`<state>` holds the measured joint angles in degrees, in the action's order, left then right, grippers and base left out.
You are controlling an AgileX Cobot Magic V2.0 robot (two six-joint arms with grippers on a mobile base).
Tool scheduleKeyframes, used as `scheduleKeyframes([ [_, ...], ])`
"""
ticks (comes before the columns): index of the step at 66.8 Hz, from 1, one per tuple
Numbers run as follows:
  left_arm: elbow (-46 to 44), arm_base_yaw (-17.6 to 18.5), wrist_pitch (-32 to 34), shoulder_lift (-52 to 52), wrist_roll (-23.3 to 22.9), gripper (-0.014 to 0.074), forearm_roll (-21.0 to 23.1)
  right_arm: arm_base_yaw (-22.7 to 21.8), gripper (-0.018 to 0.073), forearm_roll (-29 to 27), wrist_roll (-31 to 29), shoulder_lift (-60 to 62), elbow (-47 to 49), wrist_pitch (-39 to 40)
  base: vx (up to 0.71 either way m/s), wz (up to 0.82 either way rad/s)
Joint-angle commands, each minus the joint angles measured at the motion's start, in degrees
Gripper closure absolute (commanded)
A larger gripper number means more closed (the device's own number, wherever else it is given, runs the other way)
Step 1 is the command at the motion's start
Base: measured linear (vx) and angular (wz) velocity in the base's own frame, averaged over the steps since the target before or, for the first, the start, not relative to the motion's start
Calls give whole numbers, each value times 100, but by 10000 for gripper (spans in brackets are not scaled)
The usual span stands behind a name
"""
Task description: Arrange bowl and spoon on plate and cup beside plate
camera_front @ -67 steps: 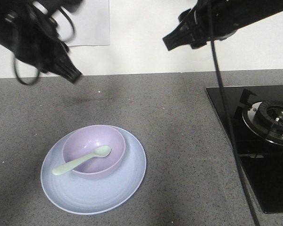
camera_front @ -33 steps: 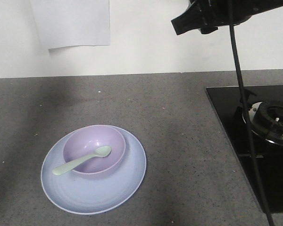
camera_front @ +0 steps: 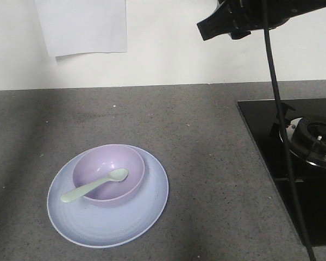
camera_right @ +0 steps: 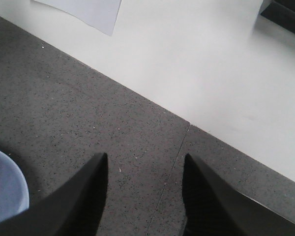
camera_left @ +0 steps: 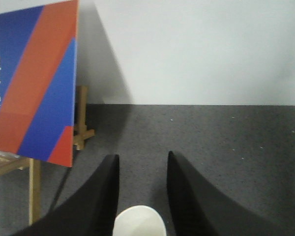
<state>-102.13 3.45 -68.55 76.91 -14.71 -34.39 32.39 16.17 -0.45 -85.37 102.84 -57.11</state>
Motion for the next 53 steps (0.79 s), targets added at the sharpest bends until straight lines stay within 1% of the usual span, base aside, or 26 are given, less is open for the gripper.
scheduleKeyframes([
  [1,-142,-190,423,102,101,351,229,-13,214,130,-12,194,174,387,0,0],
  [6,-142,-463,431,195,78,351,242,-13,214,130,-12,194,174,387,0,0],
  [9,-142,-666,426,231,78,351,326,-13,214,130,-12,194,174,387,0,0],
  [11,-142,-837,449,240,78,351,466,-13,214,130,-12,194,174,381,0,0],
  [16,-142,-1261,516,246,128,351,955,-13,214,130,-12,194,174,381,0,0],
  [23,-142,-1888,636,303,435,351,1740,-13,214,111,-12,175,174,381,0,0],
  [27,-142,-2202,592,384,734,351,2184,-13,214,111,-12,149,174,375,0,0],
  [30,-136,-2367,516,447,939,351,2474,-13,214,111,-12,126,174,355,0,0],
  [32,-104,-2500,482,500,1011,351,2623,-13,214,111,-12,89,174,348,0,0],
  [39,215,-2899,526,598,1038,351,2810,-13,214,92,-12,32,174,346,0,0],
  [45,522,-3129,544,622,1060,351,2815,-13,214,92,-18,-29,174,346,0,0],
  [53,871,-3374,757,626,1076,351,2771,-13,214,93,-18,-110,174,357,0,0],
])
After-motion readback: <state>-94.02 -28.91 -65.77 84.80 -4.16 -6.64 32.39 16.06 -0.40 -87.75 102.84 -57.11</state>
